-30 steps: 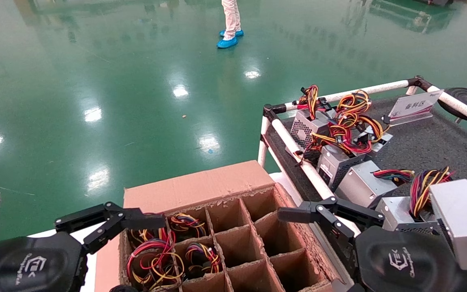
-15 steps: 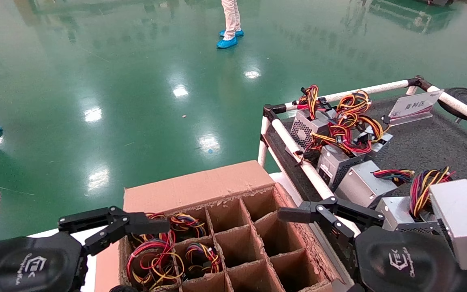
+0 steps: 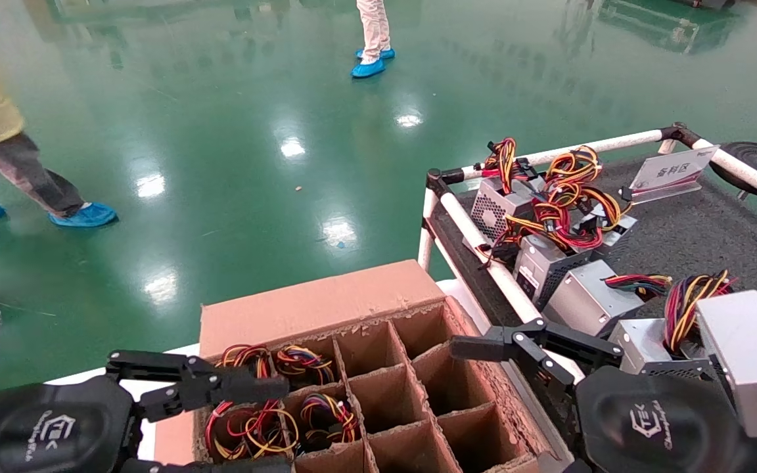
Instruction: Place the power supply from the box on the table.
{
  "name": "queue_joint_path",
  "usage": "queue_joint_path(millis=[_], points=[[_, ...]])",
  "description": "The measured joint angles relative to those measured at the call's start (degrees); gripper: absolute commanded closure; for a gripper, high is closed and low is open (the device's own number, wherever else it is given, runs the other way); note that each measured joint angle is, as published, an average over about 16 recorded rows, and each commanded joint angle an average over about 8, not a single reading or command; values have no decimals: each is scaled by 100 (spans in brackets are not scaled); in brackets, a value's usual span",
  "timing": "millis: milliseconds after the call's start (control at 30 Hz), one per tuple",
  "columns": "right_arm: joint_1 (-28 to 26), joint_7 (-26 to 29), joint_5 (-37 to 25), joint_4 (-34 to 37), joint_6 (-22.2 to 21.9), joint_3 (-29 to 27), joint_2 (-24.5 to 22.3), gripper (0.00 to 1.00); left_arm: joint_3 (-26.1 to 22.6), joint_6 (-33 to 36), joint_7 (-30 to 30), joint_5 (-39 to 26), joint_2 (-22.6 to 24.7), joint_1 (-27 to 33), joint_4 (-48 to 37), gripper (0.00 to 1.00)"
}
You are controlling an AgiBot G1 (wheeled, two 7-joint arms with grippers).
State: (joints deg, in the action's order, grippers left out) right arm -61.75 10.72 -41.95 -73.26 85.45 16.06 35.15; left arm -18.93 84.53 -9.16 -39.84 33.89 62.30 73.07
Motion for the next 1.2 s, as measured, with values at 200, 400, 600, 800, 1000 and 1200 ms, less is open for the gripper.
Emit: queue_joint_path(millis=[200, 400, 600, 800, 1000, 1200], points=[[0, 0, 0, 0, 0, 0, 0, 0, 0, 0, 0, 0, 0, 0, 0, 100], [0, 0, 0, 0, 0, 0, 0, 0, 0, 0, 0, -1, 0, 0, 0, 100], [0, 0, 0, 0, 0, 0, 0, 0, 0, 0, 0, -1, 0, 0, 0, 100], [0, 0, 0, 0, 0, 0, 0, 0, 0, 0, 0, -1, 0, 0, 0, 100], [0, 0, 0, 0, 0, 0, 0, 0, 0, 0, 0, -1, 0, 0, 0, 54], [3, -1, -9, -1, -4, 3, -1, 0, 0, 0, 0, -1, 0, 0, 0, 0]])
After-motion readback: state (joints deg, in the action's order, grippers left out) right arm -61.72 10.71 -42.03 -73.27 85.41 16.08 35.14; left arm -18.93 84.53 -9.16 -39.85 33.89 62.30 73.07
